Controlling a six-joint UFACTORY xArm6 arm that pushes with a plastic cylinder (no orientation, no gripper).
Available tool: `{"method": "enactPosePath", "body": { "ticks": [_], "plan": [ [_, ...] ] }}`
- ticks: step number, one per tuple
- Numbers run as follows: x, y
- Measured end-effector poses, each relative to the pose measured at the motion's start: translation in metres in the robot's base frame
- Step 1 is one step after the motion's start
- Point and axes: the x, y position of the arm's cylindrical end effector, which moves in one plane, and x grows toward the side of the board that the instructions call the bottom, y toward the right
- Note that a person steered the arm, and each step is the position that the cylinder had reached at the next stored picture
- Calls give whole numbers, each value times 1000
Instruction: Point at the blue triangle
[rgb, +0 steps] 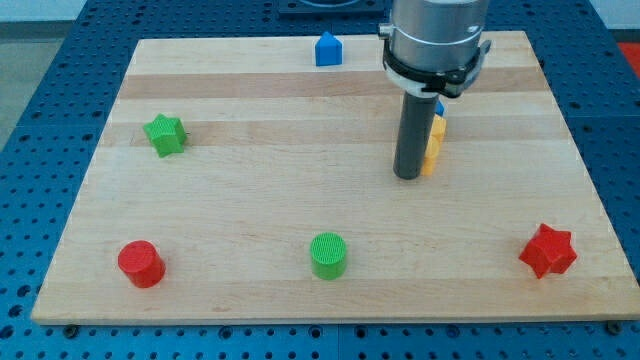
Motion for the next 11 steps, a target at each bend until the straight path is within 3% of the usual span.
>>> {"method": "enactPosePath", "body": {
  "ticks": [3, 4, 8, 10, 11],
  "plan": [
    [0, -6],
    [-1, -61],
    [-140, -215],
    [-227, -229],
    [-242, -208]
  ]
}}
